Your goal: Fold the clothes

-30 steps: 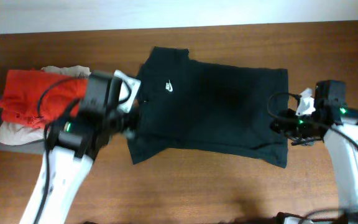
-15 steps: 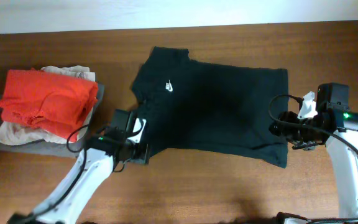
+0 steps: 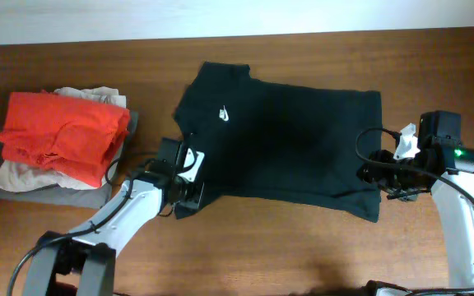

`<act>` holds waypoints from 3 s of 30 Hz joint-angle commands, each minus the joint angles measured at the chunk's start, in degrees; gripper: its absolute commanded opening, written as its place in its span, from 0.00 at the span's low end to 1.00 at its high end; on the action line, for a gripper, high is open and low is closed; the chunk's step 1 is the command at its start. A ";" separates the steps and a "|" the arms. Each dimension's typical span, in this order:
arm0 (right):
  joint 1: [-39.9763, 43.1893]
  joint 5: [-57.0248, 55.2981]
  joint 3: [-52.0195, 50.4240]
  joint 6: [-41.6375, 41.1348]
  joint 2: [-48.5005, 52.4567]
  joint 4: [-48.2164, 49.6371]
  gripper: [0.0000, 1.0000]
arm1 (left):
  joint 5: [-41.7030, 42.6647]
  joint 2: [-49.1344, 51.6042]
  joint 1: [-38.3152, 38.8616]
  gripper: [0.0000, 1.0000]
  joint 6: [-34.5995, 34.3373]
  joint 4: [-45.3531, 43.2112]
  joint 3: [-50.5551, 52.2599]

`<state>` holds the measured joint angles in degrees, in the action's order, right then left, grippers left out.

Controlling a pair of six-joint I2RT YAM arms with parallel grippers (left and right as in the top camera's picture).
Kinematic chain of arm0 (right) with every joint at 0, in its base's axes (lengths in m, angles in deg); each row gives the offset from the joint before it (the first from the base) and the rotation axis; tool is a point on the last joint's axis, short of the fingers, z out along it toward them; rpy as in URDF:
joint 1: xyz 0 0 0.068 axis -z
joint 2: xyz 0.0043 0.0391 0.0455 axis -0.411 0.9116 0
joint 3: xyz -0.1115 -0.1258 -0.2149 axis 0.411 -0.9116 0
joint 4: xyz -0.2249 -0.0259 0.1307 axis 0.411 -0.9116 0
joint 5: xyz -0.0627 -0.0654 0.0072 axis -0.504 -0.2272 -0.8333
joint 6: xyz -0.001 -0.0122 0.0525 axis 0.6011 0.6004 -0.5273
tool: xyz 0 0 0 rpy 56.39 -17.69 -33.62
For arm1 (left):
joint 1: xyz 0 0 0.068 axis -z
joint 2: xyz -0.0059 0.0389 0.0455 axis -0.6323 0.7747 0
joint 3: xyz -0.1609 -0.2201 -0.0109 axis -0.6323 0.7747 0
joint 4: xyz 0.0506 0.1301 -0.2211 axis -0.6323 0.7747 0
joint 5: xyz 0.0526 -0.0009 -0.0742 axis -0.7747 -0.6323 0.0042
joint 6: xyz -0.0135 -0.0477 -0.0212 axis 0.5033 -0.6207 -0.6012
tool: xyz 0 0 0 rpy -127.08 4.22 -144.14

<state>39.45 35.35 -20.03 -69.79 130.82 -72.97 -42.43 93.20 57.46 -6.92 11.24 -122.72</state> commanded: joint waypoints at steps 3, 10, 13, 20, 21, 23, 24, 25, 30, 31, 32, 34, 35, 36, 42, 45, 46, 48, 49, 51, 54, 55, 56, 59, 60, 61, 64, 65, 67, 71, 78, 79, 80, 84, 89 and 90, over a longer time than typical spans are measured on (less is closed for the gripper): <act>-0.15 -2.08 0.02 -0.24 -0.02 -0.20 0.59 | 7.65 -7.50 0.13 0.01 3.17 8.52 -4.17; -0.15 -2.08 0.02 -0.26 -0.02 0.35 0.58 | 11.23 -11.19 0.44 0.20 3.08 18.73 -4.22; -0.15 -2.08 0.02 -0.26 -0.02 0.74 0.58 | 13.79 -11.13 0.50 0.33 3.08 21.24 -4.22; -0.15 -2.08 0.02 -0.28 -0.02 0.98 0.58 | 5.77 -11.13 0.46 0.33 3.15 13.90 -4.20; -0.15 -2.05 0.02 -0.26 -0.02 1.09 0.58 | 1.86 -11.08 0.46 0.34 3.15 10.75 -4.20; -0.15 -2.05 0.02 -0.28 -0.02 1.11 0.58 | -2.10 -11.02 0.44 0.34 3.17 6.91 -4.20; -0.15 -2.03 0.02 -0.28 -0.02 1.09 0.58 | -3.61 -10.75 0.44 0.34 3.37 5.14 -4.20; -0.15 -2.03 0.02 -0.26 -0.02 1.09 0.58 | -4.02 -10.36 0.44 0.33 3.82 4.02 -4.20; -0.15 -2.03 0.02 -0.28 -0.02 1.09 0.57 | -2.47 -3.74 0.46 0.15 3.78 -0.44 -4.20; -0.15 -2.03 0.02 -0.28 -0.02 1.09 0.57 | -2.47 -1.99 0.46 0.11 3.78 -1.16 -4.20; -0.15 -2.03 0.02 -0.28 -0.02 1.07 0.57 | -2.38 -0.44 0.46 0.09 3.78 -1.75 -4.20; -0.15 -2.03 0.02 -0.26 -0.02 0.87 0.57 | 0.46 3.32 0.46 0.06 3.87 -2.75 -4.20; -0.15 -2.03 0.02 -0.28 -0.02 0.83 0.56 | 2.10 4.33 0.46 0.06 4.31 -2.78 -4.20; -0.15 -2.03 0.02 -0.26 -0.02 0.76 0.56 | 3.87 5.20 0.50 0.06 4.68 -2.58 -4.20; -0.15 -2.03 0.02 -0.26 -0.02 0.57 0.54 | 11.56 6.34 0.50 0.05 4.66 2.32 -4.20; -0.15 -2.05 0.02 -0.28 -0.02 0.61 0.54 | 15.30 6.16 0.50 0.04 4.68 7.45 -4.24; -0.15 -2.03 0.02 -0.28 -0.02 0.61 0.54 | 16.68 6.01 0.50 0.03 4.68 9.42 -4.35; -0.15 -2.05 0.02 -0.26 -0.02 0.66 0.54 | 19.50 5.66 0.50 0.02 4.68 12.39 -4.59; -0.15 -2.05 0.02 -0.26 -0.02 0.70 0.54 | 20.55 5.55 0.50 0.02 4.68 13.25 -4.63; -0.15 -2.05 0.02 -0.26 -0.02 0.79 0.54 | 24.06 5.33 0.50 0.02 4.68 14.80 -4.76; -0.15 -2.05 0.02 -0.28 -0.02 0.87 0.54 | 29.05 5.25 0.50 0.02 4.68 17.03 -4.79; -0.15 -2.05 0.02 -0.28 -0.02 0.90 0.54 | 30.84 5.25 0.50 0.01 4.68 19.02 -4.79; -0.15 -2.05 0.02 -0.26 -0.02 0.87 0.54 | 31.04 5.22 0.50 0.01 4.72 19.63 -4.79; -0.15 -2.05 0.02 -0.26 -0.02 0.90 0.54 | 31.17 4.63 0.57 0.01 6.25 20.96 -4.81; -0.15 -2.05 0.02 -0.26 -0.02 0.90 0.54 | 31.19 4.02 0.79 0.01 6.97 20.94 -4.83; -0.15 -2.05 0.02 -0.28 -0.02 0.90 0.54 | 31.01 3.34 1.09 0.01 7.58 20.87 -4.85; -0.15 -2.05 0.02 -0.28 -0.02 0.90 0.54 | 22.71 -0.52 1.49 0.01 7.48 20.00 -5.86; -0.15 -2.05 0.02 -0.28 -0.02 0.92 0.54 | 18.67 -2.03 1.49 0.01 7.41 19.04 -6.27; -0.15 -2.05 0.02 -0.28 -0.02 0.96 0.54 | 10.32 -4.70 1.46 0.01 7.39 15.54 -6.51; -0.15 -2.05 0.02 -0.28 -0.02 0.92 0.53 | -4.70 -5.73 1.46 0.05 4.35 6.49 -6.38; -0.15 -2.03 0.02 -0.44 -0.02 0.79 0.53 | -2.25 2.03 1.09 0.10 4.39 -2.01 -6.32; -0.15 -2.03 0.02 -0.44 -0.02 0.68 0.53 | -1.79 3.48 1.09 0.10 4.39 -1.73 -6.32; -0.15 -2.03 0.02 -0.42 -0.02 0.55 0.53 | -1.20 4.70 1.18 0.10 4.42 -1.16 -6.32; -0.15 -2.05 0.02 -0.42 -0.02 0.28 0.53 | 4.59 7.76 1.25 0.10 4.44 2.14 -6.32; -0.15 -2.05 0.02 -0.42 -0.02 0.46 0.53 | 17.79 7.19 1.27 0.04 6.12 12.79 -7.30; -0.15 -2.08 0.02 -0.42 -0.02 0.50 0.53 | 19.80 7.08 1.27 0.02 6.67 14.97 -7.63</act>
<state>39.45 33.86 -20.03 -69.85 130.82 -72.66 -34.19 100.77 58.70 -2.00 21.67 -128.88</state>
